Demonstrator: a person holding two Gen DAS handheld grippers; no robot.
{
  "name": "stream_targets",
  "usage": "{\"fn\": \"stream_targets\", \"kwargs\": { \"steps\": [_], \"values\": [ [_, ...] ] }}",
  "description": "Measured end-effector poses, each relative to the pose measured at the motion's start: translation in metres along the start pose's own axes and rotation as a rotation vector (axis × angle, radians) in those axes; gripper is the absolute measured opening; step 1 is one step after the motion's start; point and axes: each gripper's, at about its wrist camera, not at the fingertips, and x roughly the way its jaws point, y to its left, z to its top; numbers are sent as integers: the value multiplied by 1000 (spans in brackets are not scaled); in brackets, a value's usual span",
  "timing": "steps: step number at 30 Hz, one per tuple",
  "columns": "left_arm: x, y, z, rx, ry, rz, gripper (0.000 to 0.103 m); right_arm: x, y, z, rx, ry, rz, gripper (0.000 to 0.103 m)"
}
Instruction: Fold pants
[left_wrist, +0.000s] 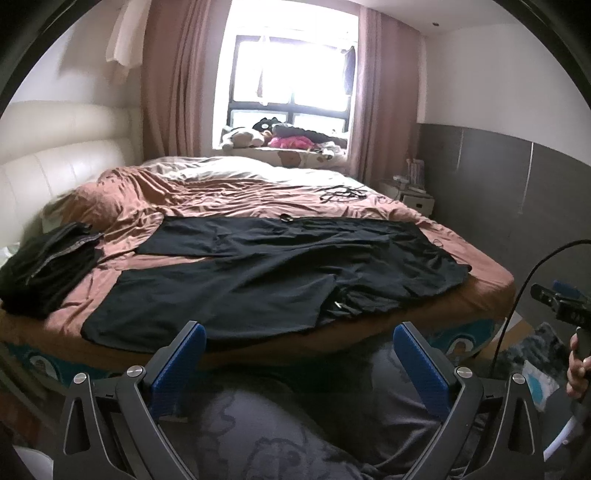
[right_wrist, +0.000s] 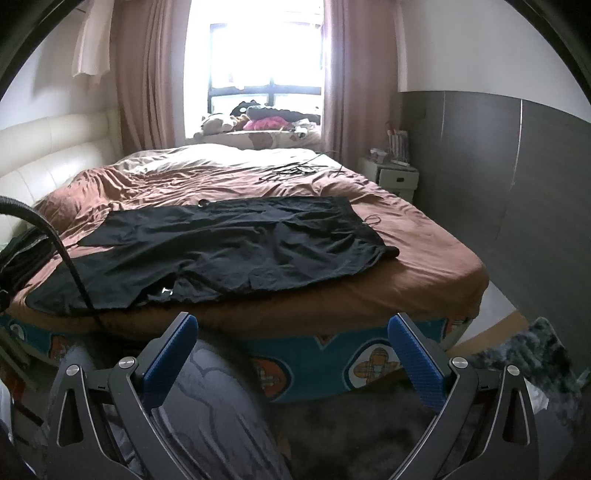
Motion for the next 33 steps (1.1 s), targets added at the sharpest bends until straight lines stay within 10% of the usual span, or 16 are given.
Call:
{"fn": "stream_targets", "kwargs": {
  "steps": [33],
  "values": [
    [82, 152, -13, -304, 128, 272, 102, 157, -25, 47, 108, 167, -25, 103]
  ]
}}
